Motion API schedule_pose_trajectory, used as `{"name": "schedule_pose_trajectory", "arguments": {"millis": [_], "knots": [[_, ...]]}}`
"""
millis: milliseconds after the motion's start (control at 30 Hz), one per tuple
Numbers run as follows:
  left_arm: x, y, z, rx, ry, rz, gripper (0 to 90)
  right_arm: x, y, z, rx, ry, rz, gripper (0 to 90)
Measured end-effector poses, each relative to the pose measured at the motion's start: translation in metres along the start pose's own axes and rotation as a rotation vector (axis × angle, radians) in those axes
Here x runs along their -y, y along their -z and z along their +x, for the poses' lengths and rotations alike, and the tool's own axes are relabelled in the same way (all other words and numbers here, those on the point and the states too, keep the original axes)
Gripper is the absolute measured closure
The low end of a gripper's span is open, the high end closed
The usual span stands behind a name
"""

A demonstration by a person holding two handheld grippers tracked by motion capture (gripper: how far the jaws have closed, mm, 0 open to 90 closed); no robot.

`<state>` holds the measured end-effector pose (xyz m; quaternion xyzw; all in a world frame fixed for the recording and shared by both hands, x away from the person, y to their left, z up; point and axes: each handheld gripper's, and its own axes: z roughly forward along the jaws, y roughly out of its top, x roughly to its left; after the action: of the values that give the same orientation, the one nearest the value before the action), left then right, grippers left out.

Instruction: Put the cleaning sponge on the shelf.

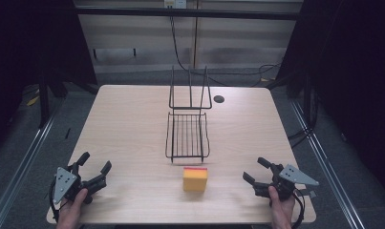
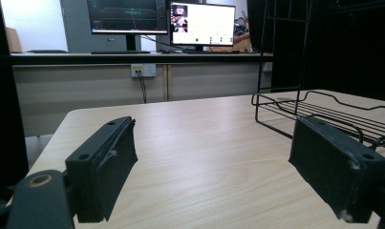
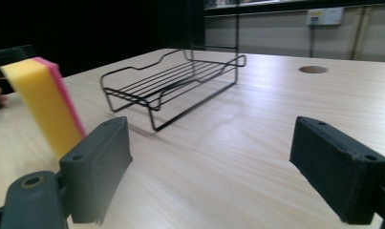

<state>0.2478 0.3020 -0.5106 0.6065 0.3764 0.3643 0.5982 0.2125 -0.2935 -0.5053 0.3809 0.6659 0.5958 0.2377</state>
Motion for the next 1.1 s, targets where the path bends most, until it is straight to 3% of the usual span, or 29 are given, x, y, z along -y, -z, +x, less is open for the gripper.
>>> {"name": "schedule_pose_trajectory", "arguments": {"millis": [200, 500, 700, 1100], "knots": [[0.000, 0.000, 0.000, 0.001, 0.001, 0.000, 15.7, -0.004, -0.004, 0.005, -0.082, -0.018, 0.016, 13.5], [0.000, 0.000, 0.000, 0.000, 0.001, 0.000, 15.7, -0.011, -0.011, 0.018, -0.178, 0.028, 0.039, 19.0], [0.000, 0.000, 0.000, 0.000, 0.000, 0.000, 15.7, -0.016, -0.013, 0.022, -0.218, 0.039, 0.051, 24.7], [0.000, 0.000, 0.000, -0.001, -0.001, 0.002, 15.7, -0.023, -0.023, 0.029, -0.297, 0.046, 0.081, 23.8]]}}
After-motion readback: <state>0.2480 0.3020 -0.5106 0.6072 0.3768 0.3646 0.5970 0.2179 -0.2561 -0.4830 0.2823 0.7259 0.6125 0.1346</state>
